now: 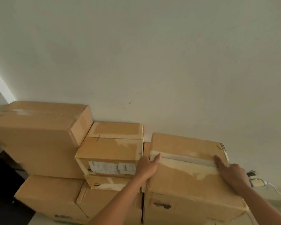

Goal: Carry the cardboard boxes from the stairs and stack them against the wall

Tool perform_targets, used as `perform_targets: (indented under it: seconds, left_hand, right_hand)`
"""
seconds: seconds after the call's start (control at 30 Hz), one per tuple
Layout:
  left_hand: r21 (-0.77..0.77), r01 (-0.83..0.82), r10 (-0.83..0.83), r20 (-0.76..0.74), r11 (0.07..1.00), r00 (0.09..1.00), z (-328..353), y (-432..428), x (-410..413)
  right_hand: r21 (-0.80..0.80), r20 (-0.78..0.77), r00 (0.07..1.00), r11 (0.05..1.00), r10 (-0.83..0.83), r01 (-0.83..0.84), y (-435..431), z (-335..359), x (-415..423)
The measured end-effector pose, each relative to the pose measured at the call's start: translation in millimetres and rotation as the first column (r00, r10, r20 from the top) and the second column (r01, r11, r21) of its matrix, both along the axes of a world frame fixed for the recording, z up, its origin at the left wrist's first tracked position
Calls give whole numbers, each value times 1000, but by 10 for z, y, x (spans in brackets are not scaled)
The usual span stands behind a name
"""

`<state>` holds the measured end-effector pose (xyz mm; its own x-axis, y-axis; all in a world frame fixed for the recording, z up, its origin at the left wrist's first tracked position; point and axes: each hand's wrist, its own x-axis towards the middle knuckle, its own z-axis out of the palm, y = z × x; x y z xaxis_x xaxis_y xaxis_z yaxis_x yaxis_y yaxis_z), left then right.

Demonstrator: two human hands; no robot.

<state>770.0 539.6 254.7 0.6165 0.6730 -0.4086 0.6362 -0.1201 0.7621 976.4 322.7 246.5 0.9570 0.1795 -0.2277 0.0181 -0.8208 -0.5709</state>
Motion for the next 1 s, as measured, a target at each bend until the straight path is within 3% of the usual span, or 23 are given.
perform_targets:
  seconds: [0.23, 0.43, 0.73, 0.93, 1.0]
  left_hand:
    - [-23, -137, 137, -31, 990, 990, -312, 477, 402]
    - [-112, -104, 109, 40, 988, 993, -458, 606, 619]
    - [226, -170, 172, 11, 959, 985, -552, 711, 958]
    - [390, -64, 76, -14, 918, 997, -517, 700, 1075]
    - [532, 23, 34, -97, 846, 995, -533, 708, 1066]
  right_hand:
    - [1, -33, 996, 997, 82, -82, 590, -234, 376]
    - [43, -93, 989, 992, 118, -115, 806, -444, 695]
    - [4, -84, 983, 986, 165, -165, 1110, -504, 1030]
    - [0, -121, 977, 984, 174, -175, 1168, -545, 1105]
    - [3, -128, 976, 984, 178, -179, 1196, -547, 1114]
